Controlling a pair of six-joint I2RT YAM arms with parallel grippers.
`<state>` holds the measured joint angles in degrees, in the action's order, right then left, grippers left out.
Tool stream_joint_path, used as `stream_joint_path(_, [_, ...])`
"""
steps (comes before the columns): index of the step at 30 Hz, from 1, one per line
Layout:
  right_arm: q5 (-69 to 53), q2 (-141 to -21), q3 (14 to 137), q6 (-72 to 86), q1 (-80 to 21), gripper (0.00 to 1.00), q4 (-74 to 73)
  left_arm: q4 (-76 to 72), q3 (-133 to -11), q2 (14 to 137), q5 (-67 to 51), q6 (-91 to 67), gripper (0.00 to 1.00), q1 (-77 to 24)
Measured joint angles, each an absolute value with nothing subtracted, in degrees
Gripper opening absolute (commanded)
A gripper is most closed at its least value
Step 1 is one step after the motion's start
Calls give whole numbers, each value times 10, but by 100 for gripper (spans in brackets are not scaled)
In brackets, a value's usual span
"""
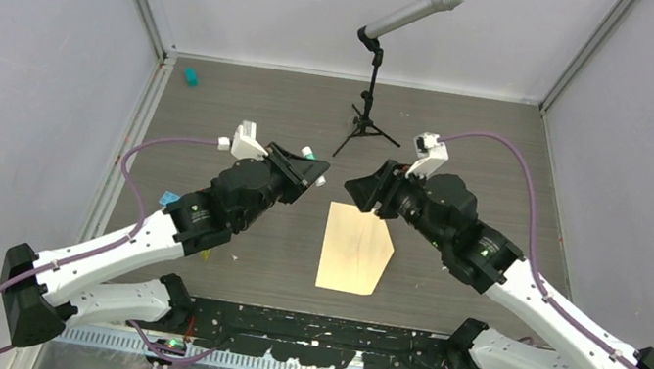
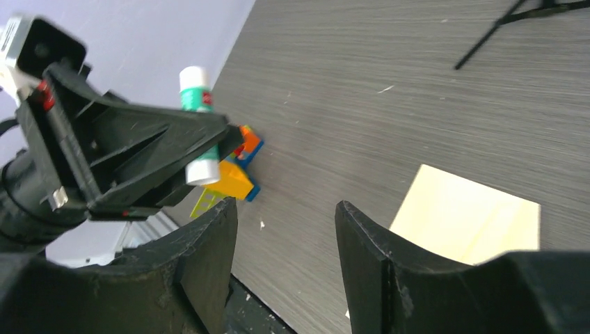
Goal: Place the letter into the envelope and seal it
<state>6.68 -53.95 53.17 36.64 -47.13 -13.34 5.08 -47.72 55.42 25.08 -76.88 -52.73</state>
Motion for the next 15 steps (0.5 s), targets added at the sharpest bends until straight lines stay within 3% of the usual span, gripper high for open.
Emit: stream_joint_path(15, [85,-620,583,285,-562,54,-78,63,-488,564,250,-828,0,-527])
